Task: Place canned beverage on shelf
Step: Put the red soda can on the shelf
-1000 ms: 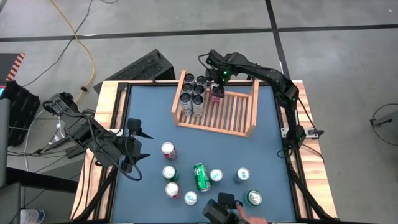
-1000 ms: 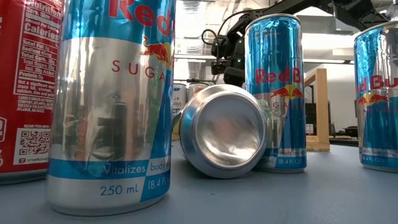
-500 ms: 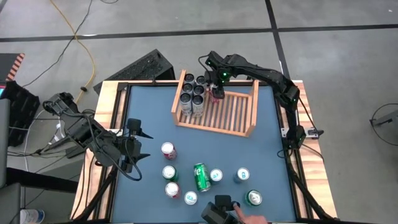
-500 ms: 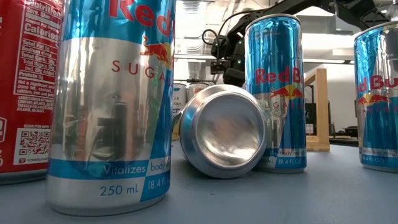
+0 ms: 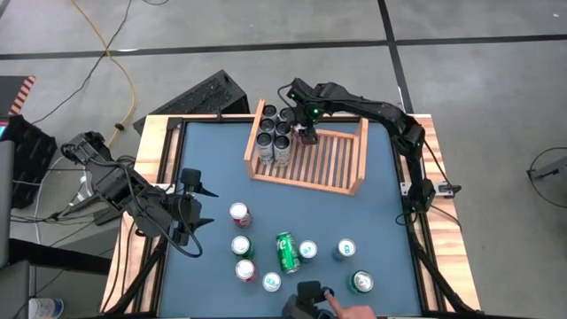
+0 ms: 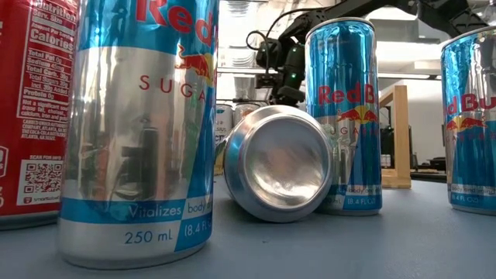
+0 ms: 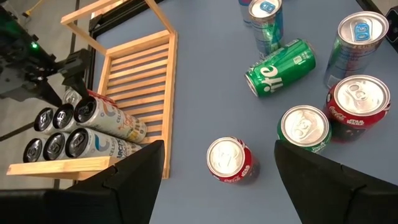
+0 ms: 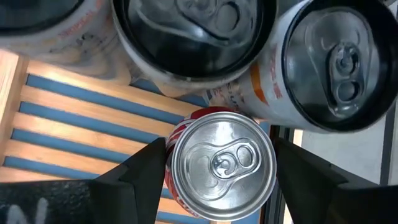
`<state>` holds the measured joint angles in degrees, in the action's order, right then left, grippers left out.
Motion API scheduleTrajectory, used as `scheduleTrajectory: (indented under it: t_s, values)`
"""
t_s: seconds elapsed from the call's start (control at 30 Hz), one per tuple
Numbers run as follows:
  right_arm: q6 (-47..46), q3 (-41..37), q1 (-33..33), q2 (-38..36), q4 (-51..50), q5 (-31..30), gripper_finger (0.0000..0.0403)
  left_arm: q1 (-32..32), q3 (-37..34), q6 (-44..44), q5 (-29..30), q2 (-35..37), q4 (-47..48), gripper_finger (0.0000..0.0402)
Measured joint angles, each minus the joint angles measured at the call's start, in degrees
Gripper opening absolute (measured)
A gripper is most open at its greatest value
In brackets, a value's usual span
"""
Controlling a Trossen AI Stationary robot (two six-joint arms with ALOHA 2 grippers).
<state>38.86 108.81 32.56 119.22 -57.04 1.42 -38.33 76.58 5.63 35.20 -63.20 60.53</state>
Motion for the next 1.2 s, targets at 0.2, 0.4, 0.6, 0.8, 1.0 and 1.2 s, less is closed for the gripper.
scheduleTrajectory:
  t_s: [0.2, 0.4, 0.6, 0.8, 1.0, 1.2]
  values:
    - [-3.2, 0.5, 1.0, 0.1, -0.9, 0.0, 0.0269, 0.0, 0.0, 0.0, 0.0, 0.0, 0.1, 0.0291]
    - [-5.2, 0.5, 2.1, 0.1, -0.7, 3.0, 0.0269, 0.0, 0.0, 0.0, 0.0, 0.0, 0.5, 0.0291]
    - [-6.2, 0.5, 3.3, 0.2, 0.7, 7.0, 0.0269, 0.0, 0.0, 0.0, 0.0, 0.0, 0.5, 0.0291]
    - [-8.5, 0.5, 5.2, 0.2, 0.8, 10.9, 0.0268, 0.0, 0.0, 0.0, 0.0, 0.0, 0.5, 0.0291]
    - [-8.6, 0.4, 6.2, 0.2, 1.8, 12.7, 0.0268, 0.0, 0.0, 0.0, 0.0, 0.0, 0.5, 0.0291]
    - [-7.3, 0.4, 6.3, 0.2, 2.3, 13.4, 0.0269, 0.0, 0.0, 0.0, 0.0, 0.0, 0.5, 0.0291]
